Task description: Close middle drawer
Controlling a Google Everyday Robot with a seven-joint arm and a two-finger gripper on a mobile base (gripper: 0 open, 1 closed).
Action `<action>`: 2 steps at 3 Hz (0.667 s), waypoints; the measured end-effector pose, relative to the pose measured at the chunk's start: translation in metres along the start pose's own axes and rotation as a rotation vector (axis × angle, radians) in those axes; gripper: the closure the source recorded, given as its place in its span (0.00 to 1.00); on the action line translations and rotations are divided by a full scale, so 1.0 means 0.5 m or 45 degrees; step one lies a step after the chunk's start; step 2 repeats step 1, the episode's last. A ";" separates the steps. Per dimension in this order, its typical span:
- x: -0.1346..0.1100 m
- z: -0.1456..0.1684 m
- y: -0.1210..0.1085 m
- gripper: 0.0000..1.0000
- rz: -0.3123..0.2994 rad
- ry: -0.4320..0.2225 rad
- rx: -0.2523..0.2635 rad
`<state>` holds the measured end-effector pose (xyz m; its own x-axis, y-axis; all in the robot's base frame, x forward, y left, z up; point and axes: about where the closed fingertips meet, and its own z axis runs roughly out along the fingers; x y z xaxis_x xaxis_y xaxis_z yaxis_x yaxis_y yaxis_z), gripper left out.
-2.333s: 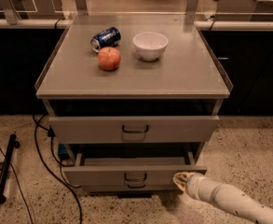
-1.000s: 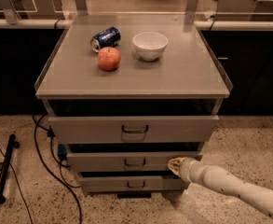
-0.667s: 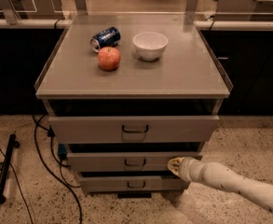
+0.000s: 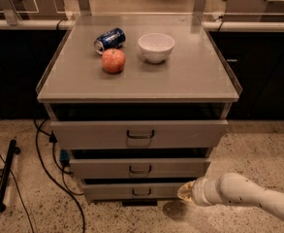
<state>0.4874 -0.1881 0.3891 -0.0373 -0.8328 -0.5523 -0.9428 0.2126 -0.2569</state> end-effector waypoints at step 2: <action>-0.001 0.001 0.004 0.74 -0.001 -0.002 -0.012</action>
Offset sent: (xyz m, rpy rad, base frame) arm 0.0000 0.0000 0.0000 0.0000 0.0000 0.0000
